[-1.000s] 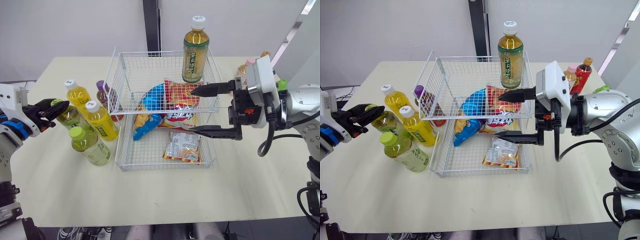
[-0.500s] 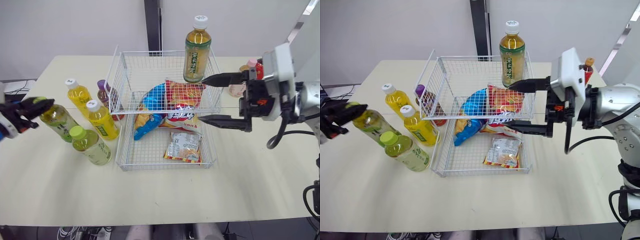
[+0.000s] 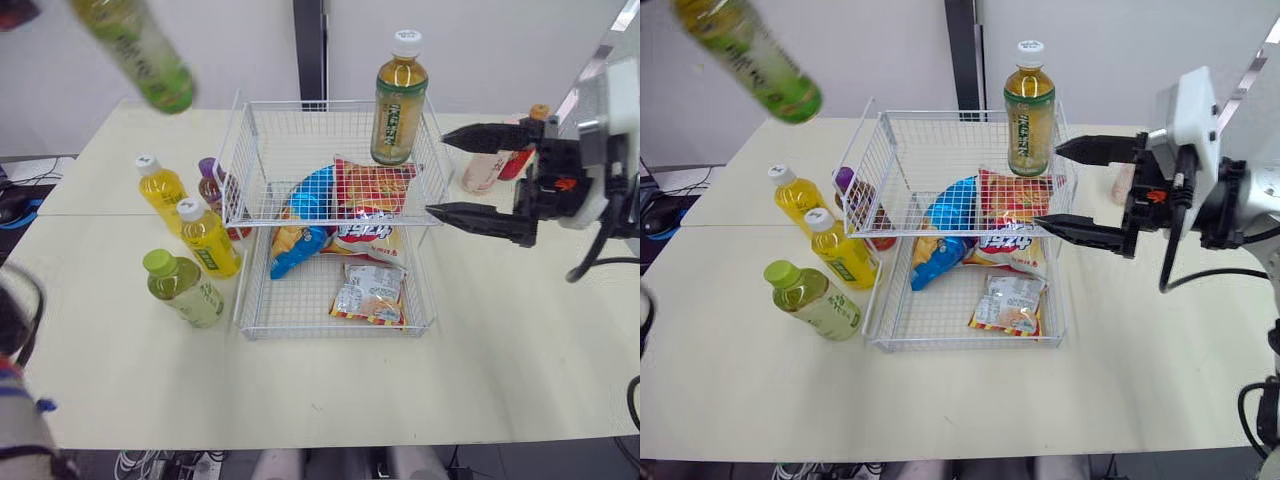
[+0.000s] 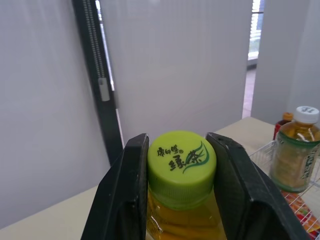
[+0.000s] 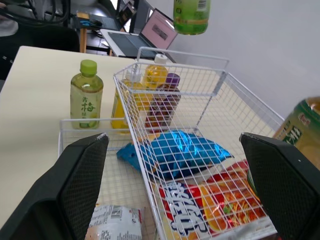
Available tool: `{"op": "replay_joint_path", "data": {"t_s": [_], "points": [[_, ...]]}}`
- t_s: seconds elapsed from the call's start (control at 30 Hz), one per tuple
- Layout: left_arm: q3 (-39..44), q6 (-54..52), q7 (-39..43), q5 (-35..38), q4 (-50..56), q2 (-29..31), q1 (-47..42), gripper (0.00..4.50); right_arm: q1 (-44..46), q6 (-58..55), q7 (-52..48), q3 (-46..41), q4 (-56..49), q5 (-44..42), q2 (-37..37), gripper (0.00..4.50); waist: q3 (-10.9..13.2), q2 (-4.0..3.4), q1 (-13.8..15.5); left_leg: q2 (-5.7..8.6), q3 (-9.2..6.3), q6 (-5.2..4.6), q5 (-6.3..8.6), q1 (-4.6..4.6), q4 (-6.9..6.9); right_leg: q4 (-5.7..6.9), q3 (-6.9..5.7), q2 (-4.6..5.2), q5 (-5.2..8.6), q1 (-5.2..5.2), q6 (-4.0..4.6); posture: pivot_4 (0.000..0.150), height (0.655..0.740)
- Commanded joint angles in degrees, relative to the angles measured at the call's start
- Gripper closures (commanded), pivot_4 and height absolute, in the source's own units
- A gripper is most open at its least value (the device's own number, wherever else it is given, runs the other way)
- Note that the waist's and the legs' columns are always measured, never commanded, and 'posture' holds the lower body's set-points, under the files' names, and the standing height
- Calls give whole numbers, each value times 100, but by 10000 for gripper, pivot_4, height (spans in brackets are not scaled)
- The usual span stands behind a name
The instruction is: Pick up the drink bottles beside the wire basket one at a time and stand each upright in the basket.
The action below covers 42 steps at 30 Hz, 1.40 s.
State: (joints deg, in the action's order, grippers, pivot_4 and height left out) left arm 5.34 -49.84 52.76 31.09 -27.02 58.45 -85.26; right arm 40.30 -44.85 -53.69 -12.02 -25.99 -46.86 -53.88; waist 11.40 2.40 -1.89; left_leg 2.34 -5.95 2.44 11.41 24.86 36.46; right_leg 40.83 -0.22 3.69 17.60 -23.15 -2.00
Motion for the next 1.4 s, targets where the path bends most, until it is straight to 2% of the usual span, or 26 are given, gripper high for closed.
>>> {"op": "replay_joint_path", "data": {"t_s": [0.03, 0.2, 0.4, 0.6, 0.93, 1.23, 1.27, 1.4], "points": [[-310, 112, 265, -223, -77, -434, -707, 31340, -109, -139, 295, -399, -380, -266, -97, 0, 1, 0, -14, -1, -2, 0, 0, 1, 0, -1, -1, 0, 0, -1, 0, 1500, 7308], [-630, 486, 430, -583, -620, -1323, -1110, 31340, -391, -269, 612, -660, -605, -430, -170, 0, 4, -6, -139, -5, 4, 0, 0, 0, -1, 4, 9, -1, 1, -6, 1, 1500, 7308], [-862, 1142, 680, -1016, -1217, -2084, -943, 31340, -527, -254, 859, -749, -720, -467, -227, 0, 7, -11, -142, -3, 10, -1, 0, -2, 1, 7, 15, -1, 1, -6, 1, 1500, 7308], [-854, 1700, 681, -1413, -1970, -2553, -962, 31340, -550, -233, 1025, -864, -749, -474, -284, 0, 8, -11, -120, 0, 12, -1, 0, 0, 4, 6, 17, 1, 1, -7, 1, 1500, 7308], [-714, 1954, 777, -1636, -2640, -2895, -1066, 31340, -598, -186, 1040, -923, -733, -449, -352, 0, 7, -11, -111, 1, 11, -2, 0, 1, 15, 7, 15, 3, 1, -3, 0, 1500, 7308], [-750, 2011, 1231, -1828, -2339, -2641, -1121, 2324, -597, -70, 1026, -893, -653, -367, -376, 0, 7, -11, -126, 2, 12, -2, 0, 1, 19, 11, 16, 2, 0, -3, -1, 1500, 7308], [-757, 2018, 1263, -1856, -2273, -2571, -1105, 269, -596, -62, 1022, -886, -649, -370, -376, 0, 7, -11, -132, 1, 12, -2, 0, 1, 19, 11, 16, 2, 0, -3, -1, 1500, 7308], [-794, 1891, 1535, -1927, -1818, -2131, -925, 269, -564, -18, 990, -832, -609, -355, -366, 0, 8, -12, -142, -2, 11, -2, 0, 0, 18, 12, 17, -1, 0, -4, -1, 1500, 7308]]}}
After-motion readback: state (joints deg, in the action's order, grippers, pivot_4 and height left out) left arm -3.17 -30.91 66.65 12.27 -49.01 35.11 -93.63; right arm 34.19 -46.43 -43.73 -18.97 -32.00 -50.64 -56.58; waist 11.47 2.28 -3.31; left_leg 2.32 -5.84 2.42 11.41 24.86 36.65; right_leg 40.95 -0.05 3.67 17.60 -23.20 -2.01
